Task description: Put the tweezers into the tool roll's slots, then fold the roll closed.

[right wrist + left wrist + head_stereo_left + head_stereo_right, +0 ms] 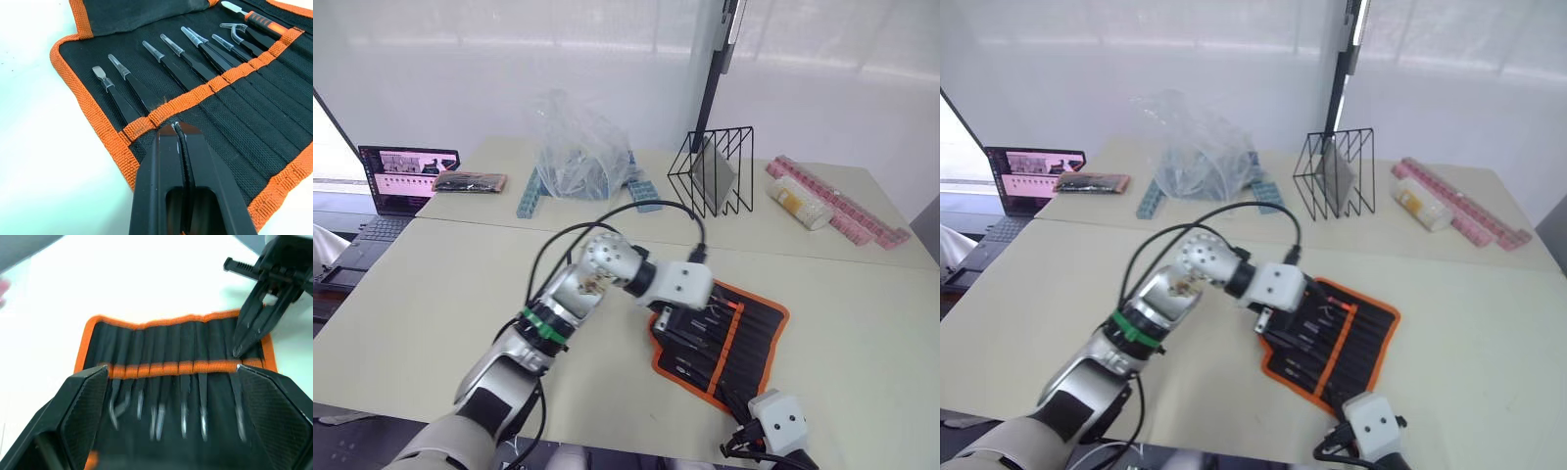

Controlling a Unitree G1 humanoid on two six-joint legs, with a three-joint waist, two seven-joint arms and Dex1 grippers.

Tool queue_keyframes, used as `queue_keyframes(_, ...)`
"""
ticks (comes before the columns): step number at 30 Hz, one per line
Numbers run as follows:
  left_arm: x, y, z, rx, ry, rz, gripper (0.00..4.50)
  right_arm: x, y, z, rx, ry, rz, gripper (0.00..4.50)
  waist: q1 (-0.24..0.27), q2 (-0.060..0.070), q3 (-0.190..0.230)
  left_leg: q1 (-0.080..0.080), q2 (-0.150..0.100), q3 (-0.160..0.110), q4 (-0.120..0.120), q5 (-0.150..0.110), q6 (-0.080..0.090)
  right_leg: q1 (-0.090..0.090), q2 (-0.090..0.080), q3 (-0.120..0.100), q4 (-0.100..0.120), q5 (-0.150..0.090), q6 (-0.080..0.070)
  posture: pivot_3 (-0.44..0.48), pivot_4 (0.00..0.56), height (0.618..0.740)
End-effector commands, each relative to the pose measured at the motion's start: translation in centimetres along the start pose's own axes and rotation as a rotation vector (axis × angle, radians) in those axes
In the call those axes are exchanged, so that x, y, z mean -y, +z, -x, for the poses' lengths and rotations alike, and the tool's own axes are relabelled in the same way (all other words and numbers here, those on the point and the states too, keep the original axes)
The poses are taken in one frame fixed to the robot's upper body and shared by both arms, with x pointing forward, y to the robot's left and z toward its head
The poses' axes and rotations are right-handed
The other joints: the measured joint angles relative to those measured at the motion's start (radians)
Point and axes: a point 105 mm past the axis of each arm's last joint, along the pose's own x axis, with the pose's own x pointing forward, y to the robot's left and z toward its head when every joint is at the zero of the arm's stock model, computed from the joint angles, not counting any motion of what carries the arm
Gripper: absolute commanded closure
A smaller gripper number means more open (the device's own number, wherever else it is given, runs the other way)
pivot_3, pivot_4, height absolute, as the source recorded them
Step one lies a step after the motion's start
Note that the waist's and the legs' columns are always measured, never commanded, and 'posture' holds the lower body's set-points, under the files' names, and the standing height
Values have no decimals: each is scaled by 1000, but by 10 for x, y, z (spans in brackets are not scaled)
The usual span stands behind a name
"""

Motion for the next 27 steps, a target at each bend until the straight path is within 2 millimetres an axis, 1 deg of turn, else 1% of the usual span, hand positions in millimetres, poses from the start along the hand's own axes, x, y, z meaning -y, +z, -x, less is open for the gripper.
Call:
queue_keyframes(1, -7, -15, 35, -9, 157, 105, 34, -1, -29, 5, -120, 25, -24, 4500, 2, 0, 0, 0, 1, 0, 0, 0, 0, 0, 1, 0, 0, 0, -1, 0, 150, 720)
queue_keyframes(4, -4, -46, 69, -79, 319, 206, 34, 0, -30, 5, -120, 30, -19, 4500, 5, 0, 0, 1, 2, -1, 0, 0, 0, 0, 3, 0, 1, 0, -2, 0, 150, 720)
queue_keyframes(6, 4, -60, 91, -101, 415, 286, 34, 1, -30, 4, -118, 34, -16, 4500, 5, 0, 0, 1, 3, -1, 0, 0, 0, 0, 3, 0, 1, 0, -2, 0, 150, 720)
queue_keyframes(8, 18, -72, 110, -118, 507, 370, 34, 3, -30, 3, -118, 36, -13, 4500, 5, 0, 1, 1, 3, -2, 0, 0, 0, 0, 2, 0, 0, 0, -2, 0, 150, 720)
queue_keyframes(14, 60, -83, 144, -122, 753, 547, 34, 6, -31, 3, -122, 49, -5, 4500, 8, 0, 1, 2, 7, -4, 0, 0, 0, 0, 1, 2, 0, 1, -4, 0, 150, 720)
queue_keyframes(15, 65, -83, 148, -123, 790, 568, 34, 6, -31, 3, -123, 50, -5, 4500, 8, 1, 1, 3, 7, -4, 0, 0, 0, 0, 1, 2, 0, 2, -5, 0, 150, 720)
queue_keyframes(18, 94, -86, 161, -158, 950, 619, 34, 9, -32, 3, -125, 54, -2, 4500, 9, 0, 1, 3, 10, -5, 0, 0, 0, 0, 1, 3, 0, 1, -6, 0, 150, 720)
queue_keyframes(21, 125, -85, 164, -198, 1056, 662, 34, 9, -34, 1, -128, 68, 0, 4500, 9, -1, 2, 4, 11, -4, -1, 0, -1, 1, 0, 7, -1, 1, -7, 0, 150, 720)
queue_keyframes(23, 142, -86, 167, -242, 1116, 687, 34, 9, -34, 0, -127, 76, 1, 4500, 10, -4, 2, 4, 11, -4, -1, -1, -1, 1, -6, 11, -1, 0, -9, 0, 150, 720)
queue_keyframes(24, 149, -86, 168, -257, 1150, 709, 34, 9, -34, -1, -127, 82, 3, 4500, 10, -5, 2, 4, 11, -4, -1, -1, -1, 0, -6, 12, -1, -3, -13, 0, 150, 720)
queue_keyframes(27, 164, -88, 168, -267, 1245, 794, 34, 9, -35, -2, -127, 94, 5, 4500, 13, -8, 3, 3, 12, -3, -1, -2, -3, 1, -9, 13, -2, -6, -13, 0, 150, 720)
